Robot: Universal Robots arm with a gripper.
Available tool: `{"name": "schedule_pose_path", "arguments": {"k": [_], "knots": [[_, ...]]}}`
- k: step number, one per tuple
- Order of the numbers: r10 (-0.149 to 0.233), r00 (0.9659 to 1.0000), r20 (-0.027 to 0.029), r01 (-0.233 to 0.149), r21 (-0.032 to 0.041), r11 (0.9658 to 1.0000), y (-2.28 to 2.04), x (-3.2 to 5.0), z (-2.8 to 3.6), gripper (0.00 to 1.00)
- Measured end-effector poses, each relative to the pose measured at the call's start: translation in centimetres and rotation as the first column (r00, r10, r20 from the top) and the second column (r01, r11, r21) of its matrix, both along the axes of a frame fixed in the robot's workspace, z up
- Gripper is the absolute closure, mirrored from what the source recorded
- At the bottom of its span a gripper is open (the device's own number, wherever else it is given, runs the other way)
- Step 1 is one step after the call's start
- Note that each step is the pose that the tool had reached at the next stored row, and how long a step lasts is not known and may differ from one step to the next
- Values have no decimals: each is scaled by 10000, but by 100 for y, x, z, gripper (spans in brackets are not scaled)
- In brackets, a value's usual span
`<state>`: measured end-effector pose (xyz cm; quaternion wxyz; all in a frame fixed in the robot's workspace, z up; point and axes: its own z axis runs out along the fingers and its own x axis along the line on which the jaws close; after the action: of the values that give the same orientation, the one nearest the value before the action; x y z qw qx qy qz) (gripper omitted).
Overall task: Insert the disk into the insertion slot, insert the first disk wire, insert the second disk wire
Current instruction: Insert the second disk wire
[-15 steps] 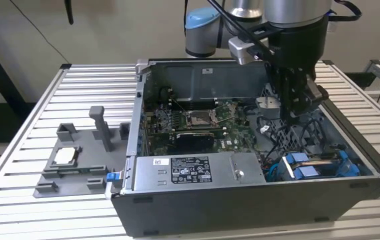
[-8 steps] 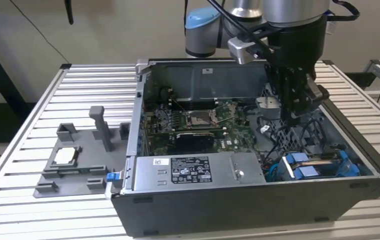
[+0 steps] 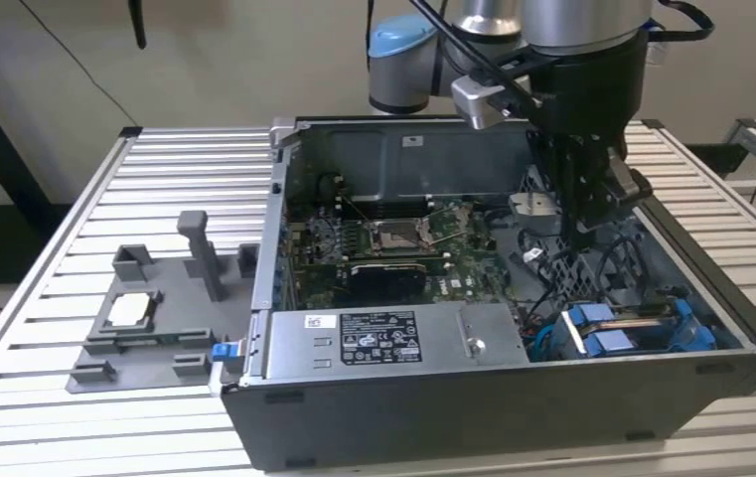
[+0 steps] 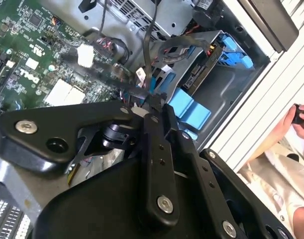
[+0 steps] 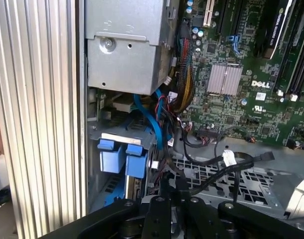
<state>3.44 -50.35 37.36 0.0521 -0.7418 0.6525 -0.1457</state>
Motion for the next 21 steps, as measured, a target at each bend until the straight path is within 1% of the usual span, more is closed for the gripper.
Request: {"name": "schedule_pose_path", "arguments": {"k": [1, 3, 10, 11, 13, 14, 19, 21], "knots": [[-1, 10000, 11, 1, 3, 10000, 0, -1, 0, 84], [0, 10000, 25, 0, 5, 10000, 0, -2, -1, 84], [0, 10000, 27, 0, 9, 10000, -3, 6, -6, 84], [1, 10000, 14, -1, 9, 10000, -8, 16, -6, 84], [0, 10000, -48, 0, 7, 10000, -21, 47, -6, 84], [0, 10000, -63, 0, 9, 10000, -24, 54, -7, 84], [-1, 10000, -67, 1, 8, 10000, -24, 54, -6, 84], [2, 10000, -67, -2, 7, 10000, -24, 52, -6, 83]]}}
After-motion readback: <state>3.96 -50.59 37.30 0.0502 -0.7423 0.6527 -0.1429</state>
